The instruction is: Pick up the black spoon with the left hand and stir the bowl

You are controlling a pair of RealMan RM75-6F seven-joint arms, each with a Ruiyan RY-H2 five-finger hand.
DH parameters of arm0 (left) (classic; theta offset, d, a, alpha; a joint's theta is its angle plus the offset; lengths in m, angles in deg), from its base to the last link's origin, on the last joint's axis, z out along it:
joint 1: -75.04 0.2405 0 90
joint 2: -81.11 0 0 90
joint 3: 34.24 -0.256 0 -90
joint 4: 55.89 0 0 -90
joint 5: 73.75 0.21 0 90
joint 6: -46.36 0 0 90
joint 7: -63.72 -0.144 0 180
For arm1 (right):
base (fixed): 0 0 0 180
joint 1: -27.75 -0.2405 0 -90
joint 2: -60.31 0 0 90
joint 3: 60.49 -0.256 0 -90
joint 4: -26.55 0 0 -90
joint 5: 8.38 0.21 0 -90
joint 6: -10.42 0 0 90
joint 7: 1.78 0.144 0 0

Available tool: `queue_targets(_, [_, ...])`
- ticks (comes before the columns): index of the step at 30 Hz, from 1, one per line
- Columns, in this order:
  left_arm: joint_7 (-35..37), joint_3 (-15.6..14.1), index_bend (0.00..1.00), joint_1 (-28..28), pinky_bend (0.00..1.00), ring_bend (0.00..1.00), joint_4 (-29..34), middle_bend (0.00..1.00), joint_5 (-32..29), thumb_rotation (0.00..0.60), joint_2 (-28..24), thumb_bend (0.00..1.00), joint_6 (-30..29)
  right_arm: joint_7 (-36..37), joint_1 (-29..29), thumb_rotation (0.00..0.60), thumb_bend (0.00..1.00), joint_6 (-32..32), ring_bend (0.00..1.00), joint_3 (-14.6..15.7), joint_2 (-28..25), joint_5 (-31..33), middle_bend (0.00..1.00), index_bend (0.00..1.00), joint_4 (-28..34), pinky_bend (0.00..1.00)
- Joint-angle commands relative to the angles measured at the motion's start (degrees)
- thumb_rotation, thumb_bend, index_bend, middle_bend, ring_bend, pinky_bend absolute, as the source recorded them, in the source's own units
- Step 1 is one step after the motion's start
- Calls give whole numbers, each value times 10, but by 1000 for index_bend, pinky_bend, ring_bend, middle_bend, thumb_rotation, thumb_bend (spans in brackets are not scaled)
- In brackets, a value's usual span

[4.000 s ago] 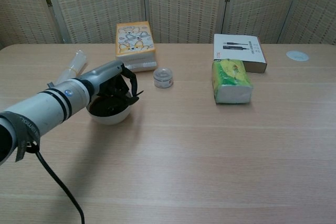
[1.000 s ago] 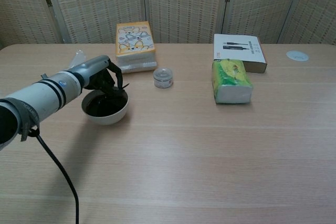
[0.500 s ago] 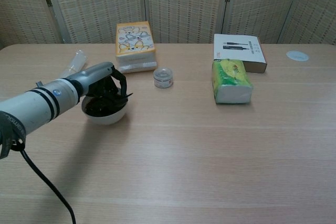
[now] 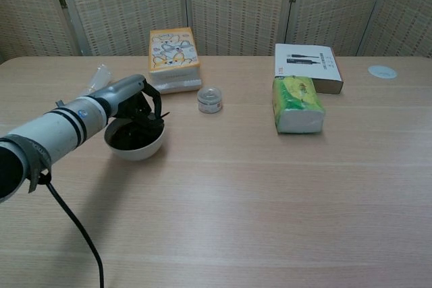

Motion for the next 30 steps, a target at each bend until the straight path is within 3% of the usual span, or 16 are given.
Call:
queue_targets(1, [7, 3, 657, 2, 1000, 929, -9, 952, 2, 600, 2, 471, -3, 0, -1, 600, 257, -1, 279, 0, 1, -1, 229, 174, -1, 238])
queue_targets(6, [16, 5, 657, 14, 1000, 929, 0, 952, 2, 600, -13, 471, -9, 1, -2, 600, 257, -2, 282, -1, 1, -3, 229, 174, -2, 238])
queue_targets(15, [32, -22, 638, 49, 1000, 929, 79, 952, 36, 600, -51, 471, -30, 2, -5, 600, 256, -3, 284, -2, 6, -6, 229, 174, -4, 238])
queue_targets(18, [31, -22, 529, 53, 1000, 927, 93, 951, 37, 600, -56, 467, -35, 2, -6, 600, 257, -2, 284, -3, 5, -8, 229, 174, -2, 238])
queue_targets(25, [26, -22, 183, 64, 1000, 915, 126, 935, 35, 600, -83, 337, -44, 1, -5, 600, 256, 1, 284, -4, 2, -9, 230, 174, 2, 238])
queue_targets(30, [26, -23, 25, 77, 1000, 900, 154, 908, 38, 600, -106, 279, -58, 0, -10, 600, 257, -3, 284, -6, 3, -10, 229, 174, 1, 238])
